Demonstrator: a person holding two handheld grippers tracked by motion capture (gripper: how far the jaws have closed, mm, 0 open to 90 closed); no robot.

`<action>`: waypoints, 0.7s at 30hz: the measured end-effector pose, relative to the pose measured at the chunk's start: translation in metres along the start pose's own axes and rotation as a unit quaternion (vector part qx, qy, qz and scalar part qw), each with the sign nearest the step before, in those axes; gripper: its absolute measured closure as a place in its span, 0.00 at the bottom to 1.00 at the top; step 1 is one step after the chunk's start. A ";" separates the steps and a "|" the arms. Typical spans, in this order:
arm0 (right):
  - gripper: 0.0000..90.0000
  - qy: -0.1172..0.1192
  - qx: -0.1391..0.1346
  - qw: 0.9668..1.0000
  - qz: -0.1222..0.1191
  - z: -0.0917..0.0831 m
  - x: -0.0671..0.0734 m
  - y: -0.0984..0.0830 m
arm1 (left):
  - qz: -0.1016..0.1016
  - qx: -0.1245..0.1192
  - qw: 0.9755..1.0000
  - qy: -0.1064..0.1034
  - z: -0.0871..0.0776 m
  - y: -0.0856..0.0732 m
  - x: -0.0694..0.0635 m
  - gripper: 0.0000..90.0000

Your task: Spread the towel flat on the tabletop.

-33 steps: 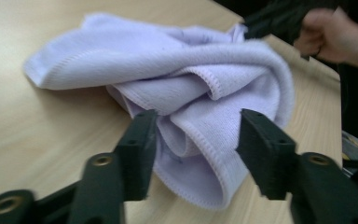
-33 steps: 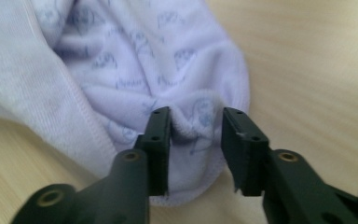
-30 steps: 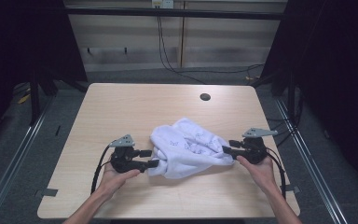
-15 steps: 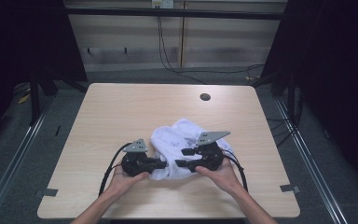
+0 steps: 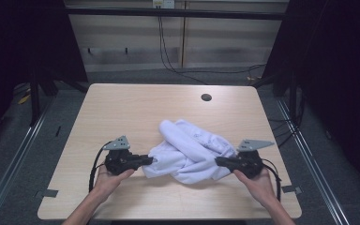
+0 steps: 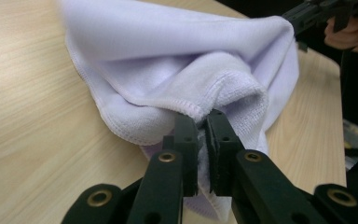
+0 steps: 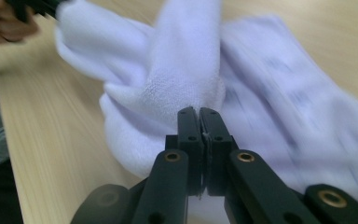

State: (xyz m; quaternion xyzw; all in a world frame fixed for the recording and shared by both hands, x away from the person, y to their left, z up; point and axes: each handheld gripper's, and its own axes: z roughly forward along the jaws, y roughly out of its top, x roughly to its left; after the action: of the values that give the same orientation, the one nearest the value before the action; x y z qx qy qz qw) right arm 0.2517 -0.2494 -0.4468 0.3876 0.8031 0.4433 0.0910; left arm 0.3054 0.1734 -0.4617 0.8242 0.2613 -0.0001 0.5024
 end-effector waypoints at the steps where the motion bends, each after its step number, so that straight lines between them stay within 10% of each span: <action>1: 0.98 -0.005 0.008 1.000 0.005 -0.005 -0.003 -0.008 | 0.002 0.010 1.000 -0.005 0.000 -0.003 -0.002 0.94; 6: 0.97 -0.012 0.077 0.996 0.050 -0.021 -0.010 -0.057 | 0.007 0.054 0.998 -0.028 0.002 -0.014 -0.008 0.94; 8: 0.79 -0.012 0.072 0.997 0.036 -0.027 -0.007 -0.059 | 0.014 0.077 0.996 -0.032 0.007 -0.017 -0.011 0.92; 14: 0.65 -0.025 0.021 0.999 0.018 -0.018 -0.015 -0.024 | 0.001 0.064 0.998 -0.022 0.009 -0.015 -0.005 0.83; 21: 0.61 -0.022 0.013 1.000 -0.012 0.050 -0.036 0.037 | -0.010 0.021 0.999 -0.021 0.000 -0.011 0.006 0.89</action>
State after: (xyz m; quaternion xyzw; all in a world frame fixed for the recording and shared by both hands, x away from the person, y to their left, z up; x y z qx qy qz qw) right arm 0.3208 -0.2313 -0.4550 0.3891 0.8110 0.4231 0.1092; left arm 0.3060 0.1802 -0.4729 0.8320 0.2584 -0.0281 0.4901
